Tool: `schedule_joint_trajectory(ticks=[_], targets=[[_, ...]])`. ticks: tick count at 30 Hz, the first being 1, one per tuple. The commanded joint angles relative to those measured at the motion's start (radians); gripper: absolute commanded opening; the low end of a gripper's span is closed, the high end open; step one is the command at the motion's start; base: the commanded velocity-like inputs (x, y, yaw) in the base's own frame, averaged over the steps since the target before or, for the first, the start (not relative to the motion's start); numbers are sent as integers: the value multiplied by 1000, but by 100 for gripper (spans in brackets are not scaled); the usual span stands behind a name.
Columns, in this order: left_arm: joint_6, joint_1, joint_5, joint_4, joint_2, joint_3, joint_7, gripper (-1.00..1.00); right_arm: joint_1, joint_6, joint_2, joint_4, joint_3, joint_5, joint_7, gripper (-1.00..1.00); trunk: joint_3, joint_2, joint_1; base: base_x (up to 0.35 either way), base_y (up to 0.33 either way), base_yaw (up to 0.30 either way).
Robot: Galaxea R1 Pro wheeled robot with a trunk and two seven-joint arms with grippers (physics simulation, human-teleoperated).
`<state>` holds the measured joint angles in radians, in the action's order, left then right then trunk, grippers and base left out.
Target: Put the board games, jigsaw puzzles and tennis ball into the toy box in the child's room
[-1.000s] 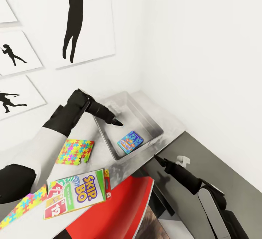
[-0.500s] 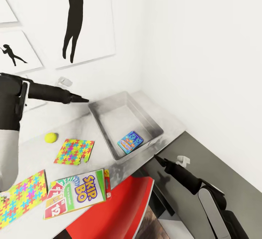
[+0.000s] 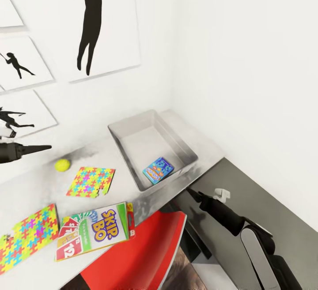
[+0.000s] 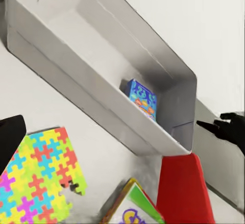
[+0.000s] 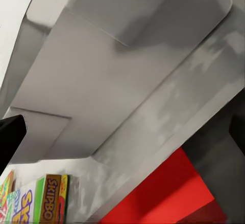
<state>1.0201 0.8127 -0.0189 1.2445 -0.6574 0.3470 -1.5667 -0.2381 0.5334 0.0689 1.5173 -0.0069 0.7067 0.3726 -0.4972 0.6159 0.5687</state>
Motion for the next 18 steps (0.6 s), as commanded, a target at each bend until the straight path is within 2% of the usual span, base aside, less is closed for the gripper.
schedule_joint_trajectory(ticks=[1, 4, 6, 8, 13, 18], targets=[[10, -43, -21, -1, -3, 17, -4, 100, 0, 7, 0, 1, -1, 7, 0, 100, -1, 1, 0, -59, 0, 0], [9, -116, -49, -1, -2, 60, -4, 100, 0, 7, 0, 1, -1, 7, 0, 100, -1, 1, 0, -34, 0, 0], [9, -167, -62, -1, 3, 105, -4, 100, 0, 7, 0, 1, -1, 7, 0, 100, -1, 1, 0, -13, 0, 0], [9, -199, -67, -2, 9, 126, -4, 100, -1, 7, 0, 2, -1, 7, 0, 100, -1, 1, 0, -7, 0, 0], [7, -286, -68, -2, 41, 146, -4, 100, -1, 6, -1, 3, 0, 7, 0, 100, 1, 1, 0, -2, 0, 0], [2, -308, -69, 5, 51, 173, -4, 100, -1, 5, -2, 2, 1, 3, 0, 100, 8, 1, 0, 0, 0, 0]])
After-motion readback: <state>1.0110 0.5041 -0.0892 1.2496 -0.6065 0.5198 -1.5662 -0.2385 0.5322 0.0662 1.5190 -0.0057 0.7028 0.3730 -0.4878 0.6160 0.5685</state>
